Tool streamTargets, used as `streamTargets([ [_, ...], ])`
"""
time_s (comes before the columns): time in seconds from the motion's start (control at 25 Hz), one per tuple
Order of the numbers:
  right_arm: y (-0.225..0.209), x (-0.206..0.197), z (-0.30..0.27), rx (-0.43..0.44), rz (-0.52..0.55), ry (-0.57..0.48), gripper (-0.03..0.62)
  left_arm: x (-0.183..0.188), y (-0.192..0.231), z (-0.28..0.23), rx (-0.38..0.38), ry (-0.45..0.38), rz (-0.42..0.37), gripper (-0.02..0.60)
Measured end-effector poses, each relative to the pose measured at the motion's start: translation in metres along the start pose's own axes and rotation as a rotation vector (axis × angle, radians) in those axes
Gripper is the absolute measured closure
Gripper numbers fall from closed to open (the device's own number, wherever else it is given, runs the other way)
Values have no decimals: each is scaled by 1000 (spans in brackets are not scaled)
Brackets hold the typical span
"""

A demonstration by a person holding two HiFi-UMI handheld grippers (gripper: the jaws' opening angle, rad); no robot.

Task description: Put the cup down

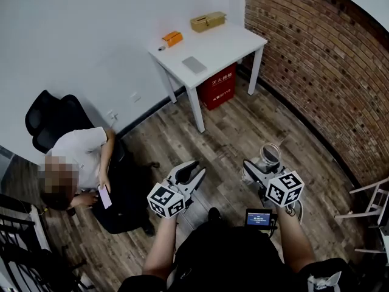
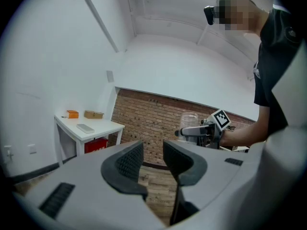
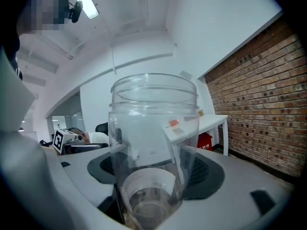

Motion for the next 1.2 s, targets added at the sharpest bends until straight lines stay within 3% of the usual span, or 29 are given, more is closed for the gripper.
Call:
streamTargets([
  [0.44,-32,20,-97,30,-13,38,243,13,86,-33,17,2,33,448],
  [0.8,-97,41,-207,95,-40,33,243,22,169,-91,75,10,39,449],
  [1.2,-190,116,-353,215,-9,61,243,88,284,-205,126,-17,33,449],
])
Point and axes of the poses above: the fingertips, and each gripper's own axes: z backward along the fingers, y to its left, x out of its top, the point moved 9 cm from there along z, backward along the fingers, and after that the axes turned 1 degree about y, right-handed, at the moved point
